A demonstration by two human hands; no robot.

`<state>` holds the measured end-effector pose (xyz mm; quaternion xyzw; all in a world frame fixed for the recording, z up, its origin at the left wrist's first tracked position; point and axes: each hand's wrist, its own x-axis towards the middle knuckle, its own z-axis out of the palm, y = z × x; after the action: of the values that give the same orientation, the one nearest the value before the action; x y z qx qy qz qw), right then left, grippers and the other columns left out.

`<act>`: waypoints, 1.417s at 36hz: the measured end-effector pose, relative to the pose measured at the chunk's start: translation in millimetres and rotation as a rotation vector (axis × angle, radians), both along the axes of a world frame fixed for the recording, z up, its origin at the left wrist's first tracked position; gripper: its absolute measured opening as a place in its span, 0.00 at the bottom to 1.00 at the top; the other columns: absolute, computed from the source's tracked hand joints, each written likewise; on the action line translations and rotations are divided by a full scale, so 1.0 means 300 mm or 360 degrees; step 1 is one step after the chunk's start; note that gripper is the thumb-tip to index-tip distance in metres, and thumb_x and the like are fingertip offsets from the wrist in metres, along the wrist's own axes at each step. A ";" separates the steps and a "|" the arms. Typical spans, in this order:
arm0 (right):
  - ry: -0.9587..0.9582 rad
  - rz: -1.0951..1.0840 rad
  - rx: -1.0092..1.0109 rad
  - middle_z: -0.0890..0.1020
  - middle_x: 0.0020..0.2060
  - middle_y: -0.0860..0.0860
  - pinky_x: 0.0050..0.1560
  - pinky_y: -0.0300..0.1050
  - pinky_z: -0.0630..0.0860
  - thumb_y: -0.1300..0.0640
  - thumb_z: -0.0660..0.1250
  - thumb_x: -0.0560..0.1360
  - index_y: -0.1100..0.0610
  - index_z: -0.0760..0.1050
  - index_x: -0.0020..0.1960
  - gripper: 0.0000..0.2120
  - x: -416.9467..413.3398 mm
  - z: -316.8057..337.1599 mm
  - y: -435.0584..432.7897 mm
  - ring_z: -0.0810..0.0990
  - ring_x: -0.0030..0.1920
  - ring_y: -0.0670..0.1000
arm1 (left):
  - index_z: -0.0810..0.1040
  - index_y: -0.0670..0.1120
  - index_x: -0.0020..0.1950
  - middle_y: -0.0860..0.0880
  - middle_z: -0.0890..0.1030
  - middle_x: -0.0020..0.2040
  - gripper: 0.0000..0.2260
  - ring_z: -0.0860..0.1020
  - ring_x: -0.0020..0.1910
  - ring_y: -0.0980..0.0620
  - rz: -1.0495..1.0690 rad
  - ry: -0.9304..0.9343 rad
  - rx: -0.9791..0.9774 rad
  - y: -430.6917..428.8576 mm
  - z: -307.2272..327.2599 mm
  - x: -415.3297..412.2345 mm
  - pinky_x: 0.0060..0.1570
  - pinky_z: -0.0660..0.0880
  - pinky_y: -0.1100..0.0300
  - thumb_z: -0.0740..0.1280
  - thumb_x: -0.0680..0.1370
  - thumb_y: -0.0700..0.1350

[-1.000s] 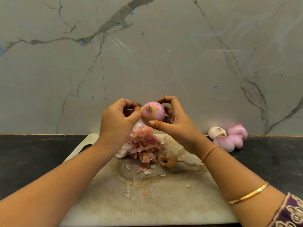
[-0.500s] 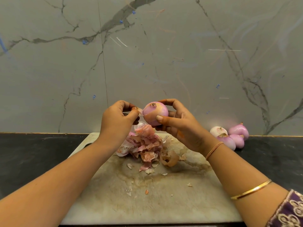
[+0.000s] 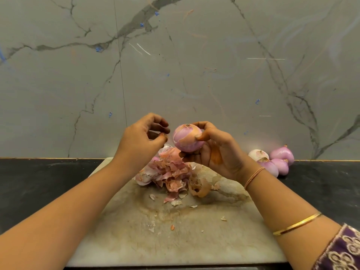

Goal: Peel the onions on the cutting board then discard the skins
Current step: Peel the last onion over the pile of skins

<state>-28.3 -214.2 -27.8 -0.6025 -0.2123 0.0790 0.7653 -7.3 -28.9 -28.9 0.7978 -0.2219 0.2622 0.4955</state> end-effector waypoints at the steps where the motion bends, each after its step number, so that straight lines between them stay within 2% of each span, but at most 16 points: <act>1: 0.0006 -0.0025 -0.0001 0.76 0.52 0.61 0.43 0.46 0.81 0.56 0.61 0.65 0.60 0.66 0.63 0.26 0.003 -0.001 0.000 0.82 0.40 0.56 | 0.77 0.55 0.44 0.55 0.82 0.43 0.14 0.82 0.42 0.54 -0.0035 -0.0034 0.0046 -0.003 0.000 -0.007 0.46 0.81 0.52 0.66 0.74 0.34; 5: -0.0019 -0.0097 -0.0064 0.75 0.52 0.61 0.40 0.42 0.77 0.54 0.60 0.66 0.58 0.70 0.58 0.21 0.006 -0.006 -0.001 0.76 0.43 0.55 | 0.80 0.54 0.46 0.55 0.83 0.43 0.09 0.81 0.43 0.58 -0.0139 -0.0081 0.0005 -0.018 0.002 -0.028 0.45 0.81 0.59 0.67 0.76 0.39; 9: -0.0056 -0.0128 -0.0143 0.74 0.53 0.61 0.40 0.41 0.76 0.53 0.60 0.66 0.58 0.70 0.58 0.21 0.009 -0.013 0.005 0.75 0.46 0.56 | 0.81 0.51 0.46 0.51 0.84 0.43 0.03 0.83 0.43 0.56 -0.0259 -0.0009 -0.0136 -0.032 0.002 -0.041 0.44 0.81 0.57 0.71 0.73 0.44; 13: -0.0079 -0.0121 -0.0166 0.74 0.53 0.60 0.38 0.40 0.76 0.53 0.60 0.66 0.57 0.69 0.57 0.20 0.008 -0.012 0.005 0.76 0.45 0.55 | 0.82 0.49 0.43 0.48 0.84 0.42 0.05 0.83 0.42 0.52 -0.0304 0.0124 -0.0316 -0.045 0.002 -0.040 0.44 0.82 0.53 0.71 0.73 0.39; 17: -0.0088 -0.0108 -0.0151 0.76 0.51 0.59 0.36 0.39 0.76 0.53 0.60 0.66 0.57 0.69 0.56 0.19 0.009 -0.010 0.003 0.78 0.42 0.52 | 0.82 0.45 0.40 0.48 0.84 0.39 0.05 0.83 0.39 0.52 -0.0385 0.0259 -0.0455 -0.050 0.008 -0.042 0.41 0.81 0.58 0.70 0.73 0.36; 21: -0.0096 -0.0120 -0.0165 0.75 0.52 0.59 0.36 0.39 0.75 0.53 0.60 0.65 0.57 0.69 0.57 0.21 0.009 -0.009 0.006 0.77 0.43 0.53 | 0.81 0.43 0.39 0.45 0.83 0.38 0.06 0.82 0.38 0.51 -0.0402 0.0307 -0.0559 -0.052 0.009 -0.042 0.39 0.81 0.60 0.69 0.74 0.34; 28: -0.0124 -0.0170 -0.0195 0.74 0.53 0.60 0.35 0.40 0.73 0.53 0.60 0.65 0.57 0.69 0.56 0.21 0.012 -0.011 0.013 0.75 0.45 0.55 | 0.81 0.42 0.40 0.41 0.83 0.43 0.03 0.82 0.42 0.48 -0.0409 0.0334 -0.0537 -0.054 0.008 -0.045 0.43 0.82 0.55 0.69 0.74 0.36; 34: -0.0125 -0.0185 -0.0218 0.73 0.53 0.61 0.36 0.41 0.73 0.53 0.60 0.64 0.56 0.69 0.55 0.20 0.016 -0.012 0.018 0.75 0.47 0.56 | 0.80 0.43 0.38 0.45 0.84 0.43 0.05 0.82 0.42 0.50 -0.0378 0.0321 -0.0492 -0.057 0.005 -0.043 0.43 0.82 0.56 0.70 0.74 0.36; 39: -0.0111 -0.0184 -0.0224 0.72 0.55 0.61 0.36 0.40 0.74 0.53 0.59 0.64 0.55 0.68 0.55 0.20 0.017 -0.014 0.024 0.74 0.48 0.57 | 0.81 0.44 0.39 0.46 0.84 0.43 0.05 0.83 0.44 0.43 -0.0275 0.0254 -0.0418 -0.059 -0.004 -0.037 0.47 0.81 0.49 0.70 0.74 0.36; 44: -0.0104 -0.0188 -0.0246 0.72 0.57 0.62 0.43 0.46 0.73 0.53 0.60 0.64 0.58 0.68 0.58 0.23 0.022 -0.016 0.025 0.74 0.50 0.59 | 0.81 0.44 0.40 0.51 0.84 0.39 0.06 0.83 0.37 0.52 -0.0167 0.0121 -0.0365 -0.063 -0.010 -0.041 0.40 0.81 0.59 0.69 0.74 0.35; 48: -0.0110 -0.0175 -0.0207 0.73 0.55 0.61 0.37 0.39 0.75 0.52 0.60 0.65 0.59 0.68 0.60 0.24 0.018 -0.016 0.021 0.75 0.47 0.55 | 0.81 0.47 0.41 0.51 0.84 0.40 0.08 0.83 0.39 0.54 -0.0169 0.0091 -0.0343 -0.061 -0.010 -0.040 0.40 0.80 0.61 0.68 0.76 0.36; 51: -0.0131 -0.0200 -0.0211 0.73 0.53 0.60 0.36 0.39 0.74 0.52 0.60 0.65 0.57 0.68 0.58 0.22 0.017 -0.015 0.019 0.74 0.46 0.55 | 0.81 0.48 0.44 0.49 0.83 0.43 0.07 0.83 0.42 0.53 -0.0228 0.0110 -0.0376 -0.057 -0.009 -0.044 0.42 0.80 0.60 0.66 0.77 0.37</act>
<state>-23.1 -208.4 -32.2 -0.6667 -0.1996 0.0199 0.7178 -20.4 -46.1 -31.7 0.7246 -0.2287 0.2229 0.6107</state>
